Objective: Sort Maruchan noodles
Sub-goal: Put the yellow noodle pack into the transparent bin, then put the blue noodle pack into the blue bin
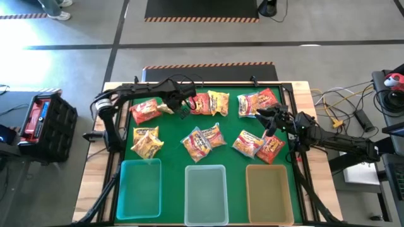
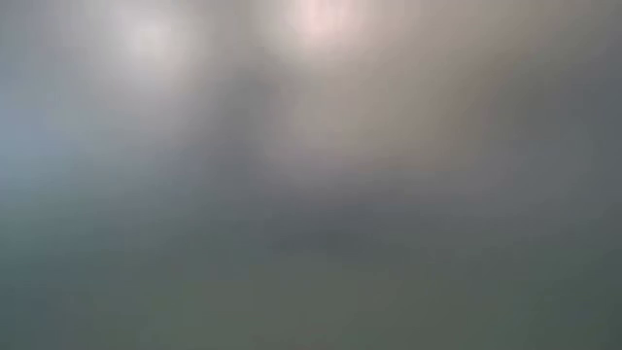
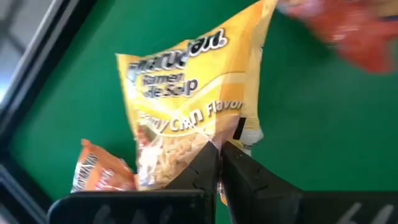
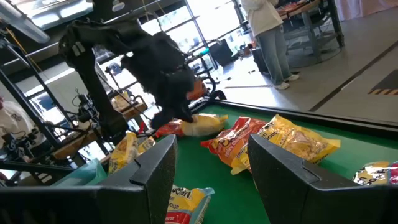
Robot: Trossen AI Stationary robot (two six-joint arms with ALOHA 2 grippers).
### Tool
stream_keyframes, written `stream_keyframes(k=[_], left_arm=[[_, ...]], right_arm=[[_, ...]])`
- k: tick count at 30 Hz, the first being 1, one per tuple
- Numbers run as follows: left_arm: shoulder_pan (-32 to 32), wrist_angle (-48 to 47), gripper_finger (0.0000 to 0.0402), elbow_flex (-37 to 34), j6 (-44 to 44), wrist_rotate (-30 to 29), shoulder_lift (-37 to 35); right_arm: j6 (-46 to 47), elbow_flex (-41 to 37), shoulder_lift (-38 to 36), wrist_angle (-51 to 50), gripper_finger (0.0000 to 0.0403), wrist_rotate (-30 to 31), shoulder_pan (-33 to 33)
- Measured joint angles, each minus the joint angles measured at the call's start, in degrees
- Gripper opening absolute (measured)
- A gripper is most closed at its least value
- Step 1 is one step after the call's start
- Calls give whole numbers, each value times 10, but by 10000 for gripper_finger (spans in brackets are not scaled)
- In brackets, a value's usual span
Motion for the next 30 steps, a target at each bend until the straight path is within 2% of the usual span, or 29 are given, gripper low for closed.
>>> stream_keyframes(k=[6, 14, 26, 30], left_arm=[[-9, 0, 0, -2, -15, 48, -76], [-13, 2, 0, -13, -31, 66, -138], [-30, -3, 0, -20, 41, 71, -128], [-40, 12, 0, -45, 62, 117, -126]], right_arm=[[0, 0, 0, 0, 187, 0, 0], [0, 0, 1, 0, 187, 0, 0], [0, 0, 2, 0, 187, 0, 0], [0, 0, 2, 0, 187, 0, 0]])
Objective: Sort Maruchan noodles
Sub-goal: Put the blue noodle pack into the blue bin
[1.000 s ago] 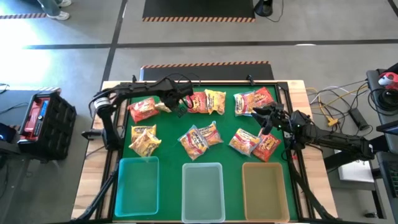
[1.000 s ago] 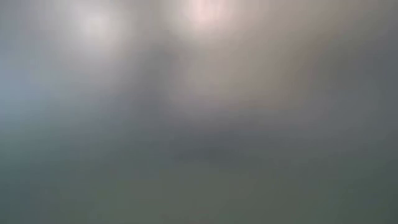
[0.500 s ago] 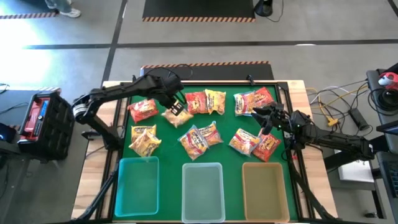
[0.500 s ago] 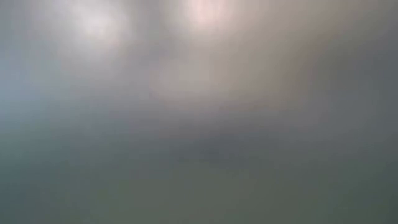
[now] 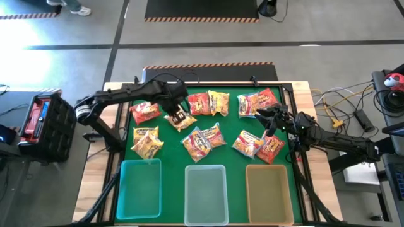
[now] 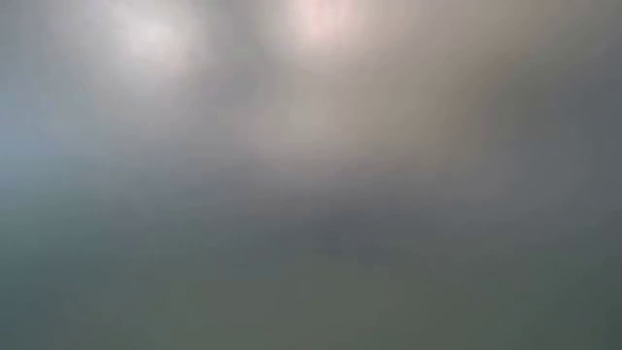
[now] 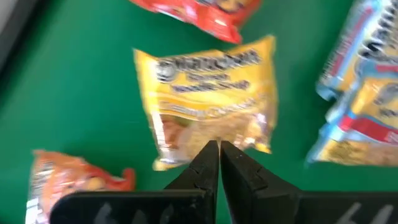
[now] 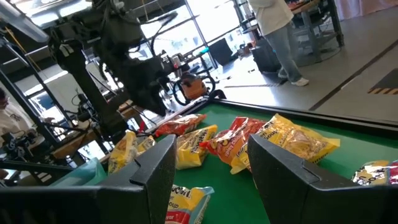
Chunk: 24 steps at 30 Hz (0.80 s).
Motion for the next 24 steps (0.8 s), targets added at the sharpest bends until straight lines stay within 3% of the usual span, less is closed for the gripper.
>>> stream_keyframes(k=[6, 11, 18, 20, 24], left_arm=[[-18, 30, 0, -77, -24, 11, -13], [-39, 65, 0, -147, -65, 17, -50], [-41, 275, 0, -252, -189, 85, -132], [-41, 329, 0, -274, -226, 88, -154], [-44, 411, 0, -301, -283, 99, -184]], right_arm=[[19, 0, 0, 9, 187, 1, 0], [184, 0, 0, 48, 187, 2, 0], [226, 0, 2, 65, 187, 49, 0], [275, 0, 4, 62, 187, 76, -1], [348, 0, 11, 60, 187, 72, 0]])
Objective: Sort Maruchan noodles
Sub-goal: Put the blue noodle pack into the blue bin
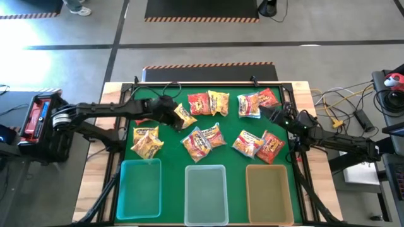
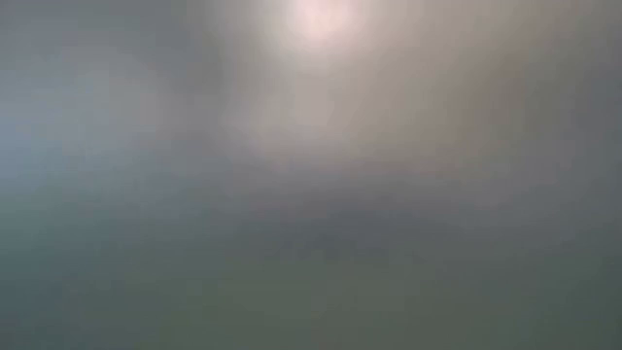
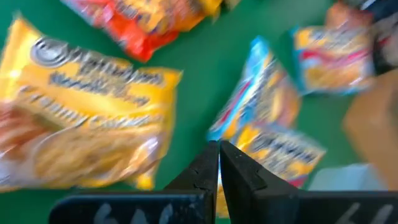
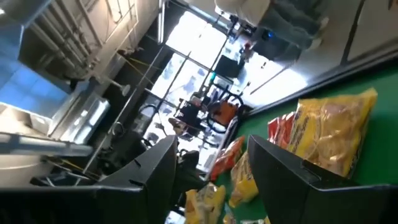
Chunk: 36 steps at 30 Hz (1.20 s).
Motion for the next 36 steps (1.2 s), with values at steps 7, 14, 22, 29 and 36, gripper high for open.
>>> stream_keyframes(k=[7, 14, 22, 29, 36], left_arm=[[-5, 69, 0, -9, -17, 1, 3], [-5, 123, 0, 7, -32, 1, 34], [-5, 95, 0, 5, -43, 1, 51], [-5, 29, 0, 5, -43, 1, 40], [-5, -58, 3, 5, -41, -3, 32]], right_arm=[[32, 0, 12, 8, 187, 41, -1], [62, 13, 17, -19, 187, 9, -1], [10, 121, 67, -154, 187, -2, -1], [-16, 219, 199, -180, 187, -43, -1], [-39, 302, 345, -183, 187, -93, -1]])
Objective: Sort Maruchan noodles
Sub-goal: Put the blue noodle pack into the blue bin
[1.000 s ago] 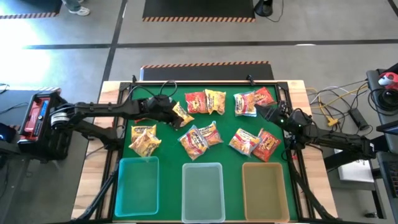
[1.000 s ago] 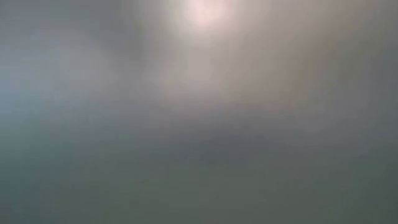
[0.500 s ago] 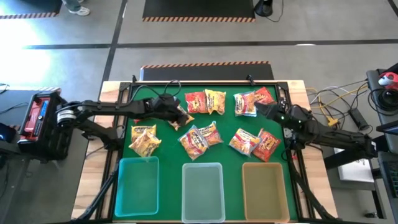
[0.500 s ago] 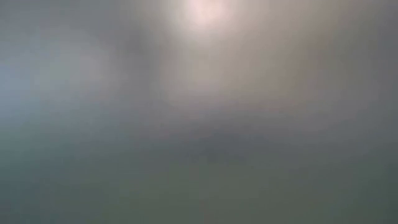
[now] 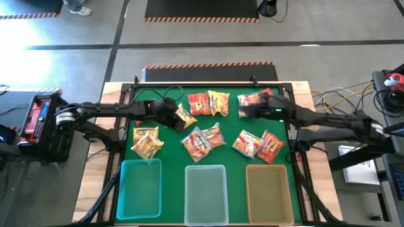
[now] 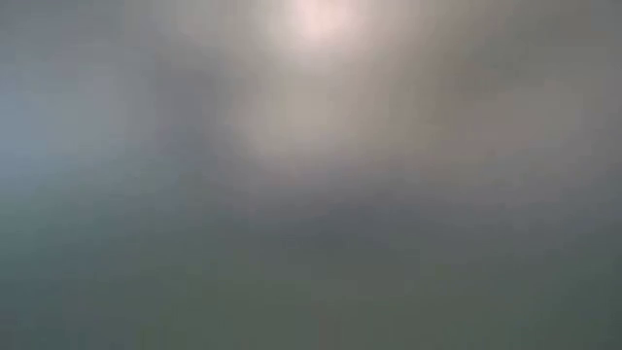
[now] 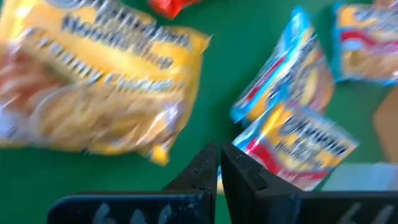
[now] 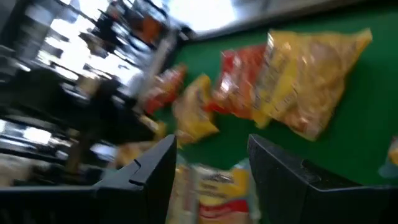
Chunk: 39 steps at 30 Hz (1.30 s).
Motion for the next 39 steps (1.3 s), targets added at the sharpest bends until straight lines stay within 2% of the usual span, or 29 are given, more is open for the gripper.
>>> stream_keyframes(k=[5, 11, 15, 20, 26, 33, 39], left_arm=[[0, -45, 33, -1, 28, -7, -10], [0, -44, 99, -1, 37, -7, -15], [-6, -37, 145, -1, 20, 20, -15], [-39, 22, 185, -8, 1, 61, -15], [-90, 54, 198, -37, -47, 56, -15], [-132, 199, 198, -113, -176, 29, -15], [-164, 209, 198, -146, -240, 9, -15]], right_arm=[[-21, 46, 66, 14, 187, -20, 0], [-10, 65, 122, 71, 187, -61, 0], [16, 78, 172, 64, 187, -90, 9], [25, 115, 229, 77, 187, -124, 35], [10, 165, 297, 76, 187, -154, 72], [23, 207, 359, 72, 187, -194, 97], [48, 229, 400, 68, 187, -206, 121]])
